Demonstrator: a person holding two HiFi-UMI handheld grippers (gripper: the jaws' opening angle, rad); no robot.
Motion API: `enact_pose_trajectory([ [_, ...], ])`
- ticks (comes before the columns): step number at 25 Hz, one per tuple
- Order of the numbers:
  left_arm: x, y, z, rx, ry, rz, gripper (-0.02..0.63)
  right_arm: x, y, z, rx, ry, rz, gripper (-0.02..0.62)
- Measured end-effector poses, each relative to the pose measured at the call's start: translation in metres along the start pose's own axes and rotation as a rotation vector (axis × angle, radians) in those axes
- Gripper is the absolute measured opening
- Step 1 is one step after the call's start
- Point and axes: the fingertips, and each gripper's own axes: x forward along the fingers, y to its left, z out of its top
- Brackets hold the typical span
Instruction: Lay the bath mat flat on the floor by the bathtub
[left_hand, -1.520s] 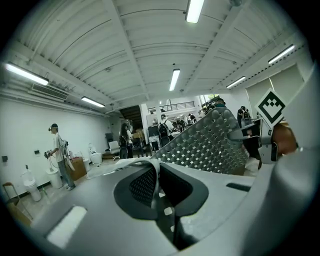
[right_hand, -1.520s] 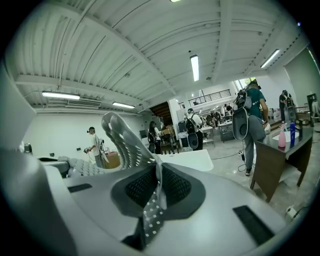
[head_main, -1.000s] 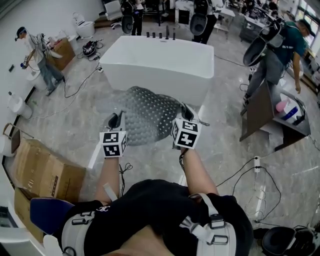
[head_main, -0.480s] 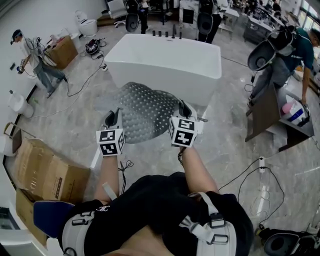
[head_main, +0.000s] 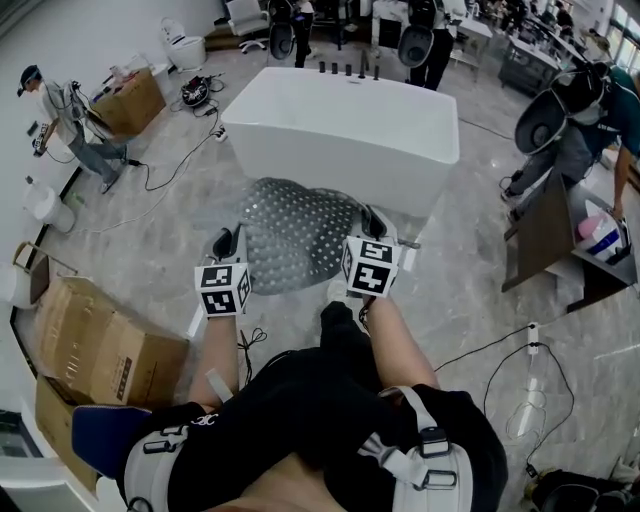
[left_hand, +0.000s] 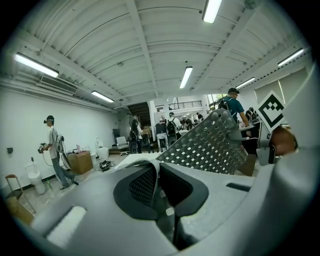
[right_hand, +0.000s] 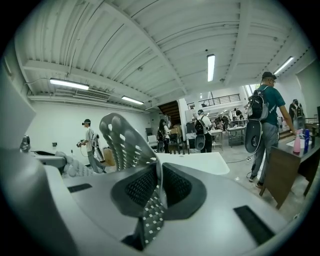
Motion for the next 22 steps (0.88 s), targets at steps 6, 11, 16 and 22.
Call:
enact_pose_trajectory([
  [6,0.033,0.02,-0.006,0.007,0.009,0.003,0.017,0.045,0.003,0.002,0.008,0.001,0.004,0.022],
  [11,0.078,0.043,-0.005,0.002,0.027,0.01,0.017,0.098,0.004,0.007,0.013,0.007,0.019,0.023],
  [16,0.143,0.061,0.01,0.014,0.033,0.024,0.017,0.167,-0.01,0.021,0.022,0.01,0.028,0.023],
  [22,0.23,0.072,0.036,0.021,0.053,0.001,0.017,0.248,-0.036,0.043,0.041,0.036,0.015,0.023],
])
